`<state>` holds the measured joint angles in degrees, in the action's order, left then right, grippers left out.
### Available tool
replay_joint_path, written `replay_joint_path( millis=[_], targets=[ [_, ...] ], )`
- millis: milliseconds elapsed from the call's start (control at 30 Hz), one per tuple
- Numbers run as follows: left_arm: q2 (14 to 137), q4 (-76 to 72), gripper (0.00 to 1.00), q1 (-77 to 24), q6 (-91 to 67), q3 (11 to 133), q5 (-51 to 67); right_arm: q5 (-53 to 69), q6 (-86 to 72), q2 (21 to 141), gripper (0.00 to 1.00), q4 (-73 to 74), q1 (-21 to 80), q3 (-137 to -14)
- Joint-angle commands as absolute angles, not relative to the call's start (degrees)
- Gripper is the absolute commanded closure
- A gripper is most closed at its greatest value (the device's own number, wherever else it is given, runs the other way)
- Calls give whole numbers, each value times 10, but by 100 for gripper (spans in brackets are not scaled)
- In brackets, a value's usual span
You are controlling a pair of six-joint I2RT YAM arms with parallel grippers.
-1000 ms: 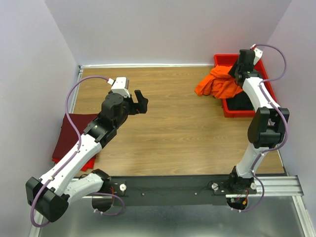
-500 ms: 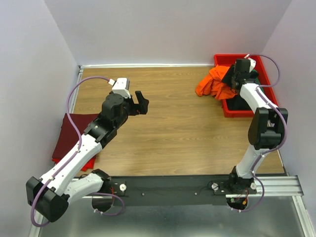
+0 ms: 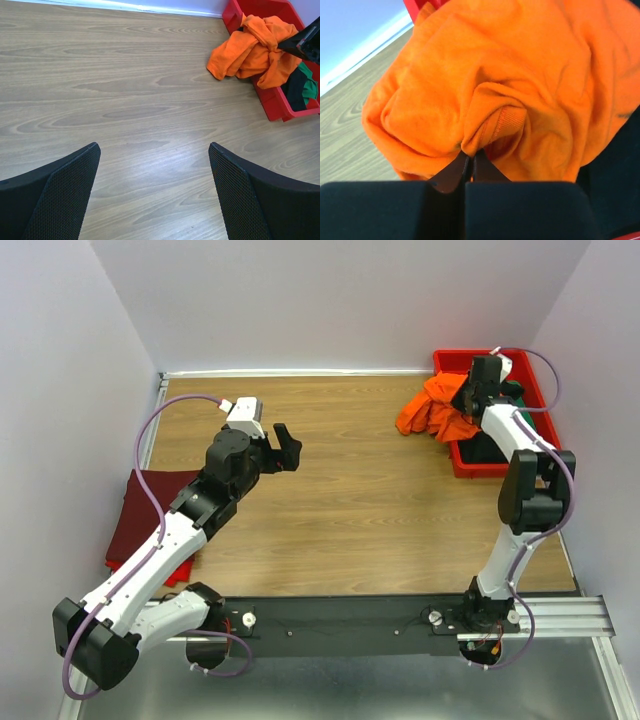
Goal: Fold and stack the t-shirts
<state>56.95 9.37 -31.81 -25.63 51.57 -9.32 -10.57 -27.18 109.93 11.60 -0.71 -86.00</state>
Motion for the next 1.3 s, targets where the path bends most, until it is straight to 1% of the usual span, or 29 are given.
replay_joint_path(
  millis=[0, 100, 167, 333, 467, 500, 667, 800, 1033, 1267],
  targets=[
    [558, 82, 4, -314, -258, 512, -88, -97, -271, 1075, 100, 105, -3, -896],
    [555, 83, 4, -314, -258, 512, -90, -82, -264, 1028, 100, 107, -2, -909],
    [555, 83, 4, -314, -259, 513, -91, -70, -260, 991, 100, 112, 16, -918],
    [543, 87, 4, -314, -258, 514, -103, 15, -265, 926, 100, 111, 39, -956],
    [534, 89, 4, -313, -261, 516, -114, 40, -257, 894, 99, 111, 98, -997],
    [532, 90, 4, -313, -262, 517, -117, 40, -255, 888, 99, 112, 129, -1005],
    [519, 95, 4, -310, -268, 520, -132, 60, -247, 873, 100, 110, 226, -1063],
    [508, 101, 4, -306, -272, 519, -141, 72, -243, 867, 100, 111, 266, -1087],
    [501, 106, 4, -297, -279, 521, -145, 112, -259, 869, 100, 112, 286, -1100],
    [509, 107, 4, -294, -284, 529, -143, 132, -271, 891, 100, 112, 309, -1042]
  ],
)
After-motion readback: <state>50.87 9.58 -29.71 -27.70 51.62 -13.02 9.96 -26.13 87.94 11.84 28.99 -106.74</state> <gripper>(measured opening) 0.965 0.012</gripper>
